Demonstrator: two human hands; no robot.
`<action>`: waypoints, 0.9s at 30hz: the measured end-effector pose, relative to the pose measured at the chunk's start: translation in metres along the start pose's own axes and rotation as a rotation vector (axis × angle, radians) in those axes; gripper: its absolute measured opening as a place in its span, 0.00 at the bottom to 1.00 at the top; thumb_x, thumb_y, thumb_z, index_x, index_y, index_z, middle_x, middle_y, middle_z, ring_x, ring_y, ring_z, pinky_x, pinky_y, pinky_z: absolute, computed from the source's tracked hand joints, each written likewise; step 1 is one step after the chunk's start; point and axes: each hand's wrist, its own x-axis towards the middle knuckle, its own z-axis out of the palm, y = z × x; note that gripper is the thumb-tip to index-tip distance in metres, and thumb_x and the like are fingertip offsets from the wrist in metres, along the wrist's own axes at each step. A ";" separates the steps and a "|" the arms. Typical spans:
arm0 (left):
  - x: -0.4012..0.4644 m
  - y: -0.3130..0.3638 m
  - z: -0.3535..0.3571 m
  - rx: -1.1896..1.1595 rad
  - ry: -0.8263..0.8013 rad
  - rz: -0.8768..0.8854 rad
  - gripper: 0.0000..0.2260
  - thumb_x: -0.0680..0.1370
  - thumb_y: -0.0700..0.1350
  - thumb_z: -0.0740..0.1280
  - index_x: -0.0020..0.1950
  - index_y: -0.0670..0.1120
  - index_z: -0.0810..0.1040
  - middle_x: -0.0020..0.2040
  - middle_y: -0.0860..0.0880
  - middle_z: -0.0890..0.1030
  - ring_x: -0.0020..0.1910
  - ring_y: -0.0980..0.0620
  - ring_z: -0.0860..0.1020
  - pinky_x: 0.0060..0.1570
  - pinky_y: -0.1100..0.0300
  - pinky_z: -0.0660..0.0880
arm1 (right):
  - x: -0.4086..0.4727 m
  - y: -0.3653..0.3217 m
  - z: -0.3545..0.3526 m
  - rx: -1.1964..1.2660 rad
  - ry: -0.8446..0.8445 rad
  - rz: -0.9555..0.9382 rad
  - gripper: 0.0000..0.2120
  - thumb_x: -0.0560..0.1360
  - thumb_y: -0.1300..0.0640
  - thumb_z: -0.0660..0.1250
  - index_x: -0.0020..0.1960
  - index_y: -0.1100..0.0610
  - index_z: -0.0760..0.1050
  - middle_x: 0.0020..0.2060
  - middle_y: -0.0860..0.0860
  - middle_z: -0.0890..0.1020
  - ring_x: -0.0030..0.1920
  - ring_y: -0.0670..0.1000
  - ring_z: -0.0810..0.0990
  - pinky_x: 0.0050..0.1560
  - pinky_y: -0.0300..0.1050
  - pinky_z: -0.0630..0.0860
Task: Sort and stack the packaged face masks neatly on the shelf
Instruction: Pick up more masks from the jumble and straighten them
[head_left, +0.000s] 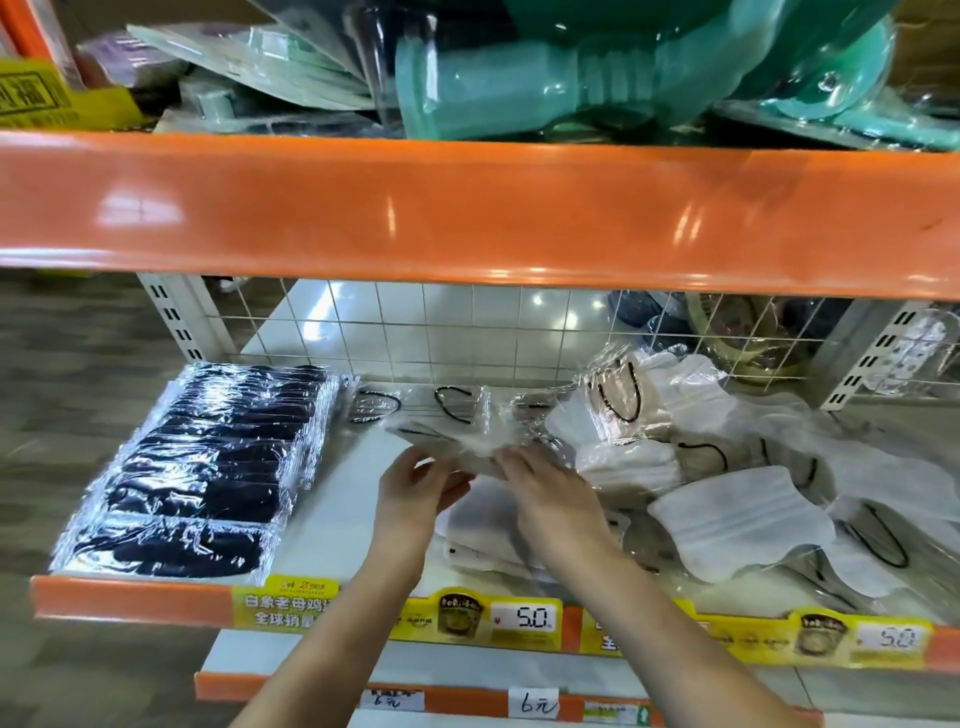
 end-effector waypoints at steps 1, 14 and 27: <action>0.003 -0.004 -0.002 0.230 -0.027 0.059 0.04 0.77 0.41 0.66 0.49 0.42 0.80 0.43 0.48 0.84 0.47 0.48 0.81 0.49 0.59 0.77 | 0.003 0.001 -0.005 0.025 0.021 0.055 0.31 0.70 0.72 0.63 0.71 0.56 0.67 0.66 0.52 0.73 0.63 0.57 0.75 0.56 0.51 0.76; 0.025 0.003 -0.030 1.040 0.162 1.236 0.17 0.76 0.40 0.64 0.65 0.46 0.72 0.66 0.46 0.75 0.67 0.45 0.69 0.69 0.55 0.59 | 0.043 0.006 0.011 0.023 0.424 -0.044 0.15 0.65 0.71 0.74 0.50 0.59 0.81 0.45 0.53 0.81 0.44 0.56 0.80 0.43 0.48 0.79; 0.118 0.017 -0.050 1.603 -0.111 0.581 0.20 0.79 0.37 0.55 0.67 0.52 0.72 0.65 0.51 0.75 0.65 0.49 0.70 0.64 0.56 0.65 | 0.113 -0.030 0.043 -0.127 0.070 0.100 0.31 0.71 0.66 0.66 0.72 0.55 0.64 0.71 0.54 0.63 0.72 0.57 0.60 0.74 0.55 0.54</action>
